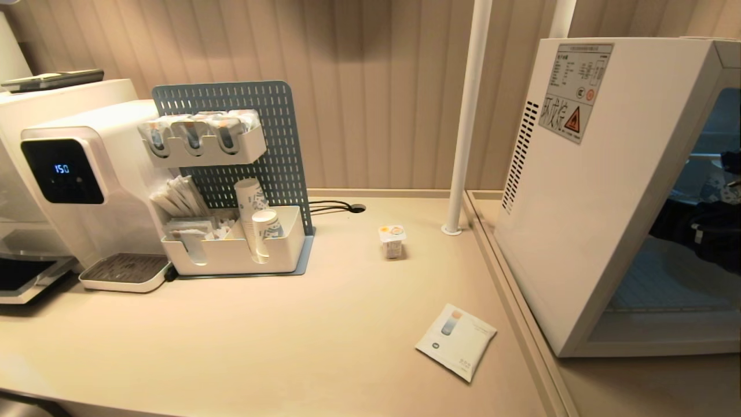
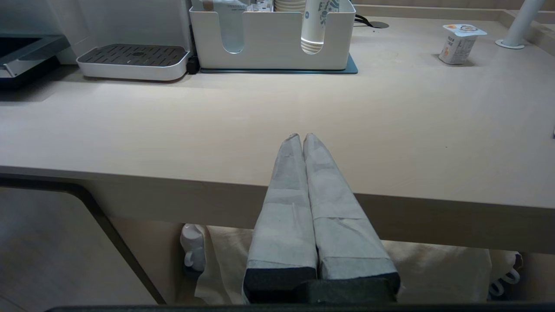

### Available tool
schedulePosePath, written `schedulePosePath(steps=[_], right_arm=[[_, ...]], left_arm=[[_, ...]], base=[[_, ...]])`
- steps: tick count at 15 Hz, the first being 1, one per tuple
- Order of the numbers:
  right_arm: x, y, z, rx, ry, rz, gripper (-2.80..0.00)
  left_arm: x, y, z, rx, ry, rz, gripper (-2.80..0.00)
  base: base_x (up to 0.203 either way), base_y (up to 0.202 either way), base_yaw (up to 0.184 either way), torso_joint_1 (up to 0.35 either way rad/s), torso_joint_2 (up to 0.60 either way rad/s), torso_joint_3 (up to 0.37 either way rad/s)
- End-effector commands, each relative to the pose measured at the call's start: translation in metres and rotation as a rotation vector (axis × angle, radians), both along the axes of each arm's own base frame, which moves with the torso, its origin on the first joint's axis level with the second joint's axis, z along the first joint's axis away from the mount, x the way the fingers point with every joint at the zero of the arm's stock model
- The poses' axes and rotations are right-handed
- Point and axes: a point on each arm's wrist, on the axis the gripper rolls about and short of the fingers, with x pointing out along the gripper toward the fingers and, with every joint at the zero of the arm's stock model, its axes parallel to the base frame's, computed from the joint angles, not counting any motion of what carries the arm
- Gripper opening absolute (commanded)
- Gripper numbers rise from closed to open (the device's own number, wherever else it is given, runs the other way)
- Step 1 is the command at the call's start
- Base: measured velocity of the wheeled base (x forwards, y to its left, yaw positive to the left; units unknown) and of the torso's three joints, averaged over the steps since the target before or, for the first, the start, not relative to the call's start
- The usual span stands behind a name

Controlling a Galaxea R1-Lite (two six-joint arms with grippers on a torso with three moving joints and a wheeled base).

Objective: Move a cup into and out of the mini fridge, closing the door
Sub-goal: Put the yoghurt in the freezer

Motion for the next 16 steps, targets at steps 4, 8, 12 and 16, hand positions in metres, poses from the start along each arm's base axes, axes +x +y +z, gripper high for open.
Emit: schedulePosePath(steps=[4,8,12,16], right_arm=[[0.007,-0.001,-0.007,-0.002,0.023,-0.010,0.00],[0.005,-0.001,-0.001,-0.004,0.000,-0.001,0.00],[0.002,0.000,0.003,-0.006,-0.012,-0.001,0.00],[-0.003,0.000,0.009,-0.012,-0.027,-0.002,0.00]], left_arm=[[0.000,0.000,0.000,-0.001,0.003,0.001,-2.80],[0.000,0.000,0.000,-0.001,0.003,0.001,-2.80],[0.000,0.000,-0.001,-0.001,0.004,0.001,-2.80],[0.000,0.000,-0.001,-0.001,0.004,0.001,-2.80]], base=[[0.000,0.000,0.000,0.000,0.00,0.000],[0.000,0.000,0.000,0.000,0.00,0.000],[0.000,0.000,0.000,0.000,0.00,0.000],[0.000,0.000,0.000,0.000,0.00,0.000]])
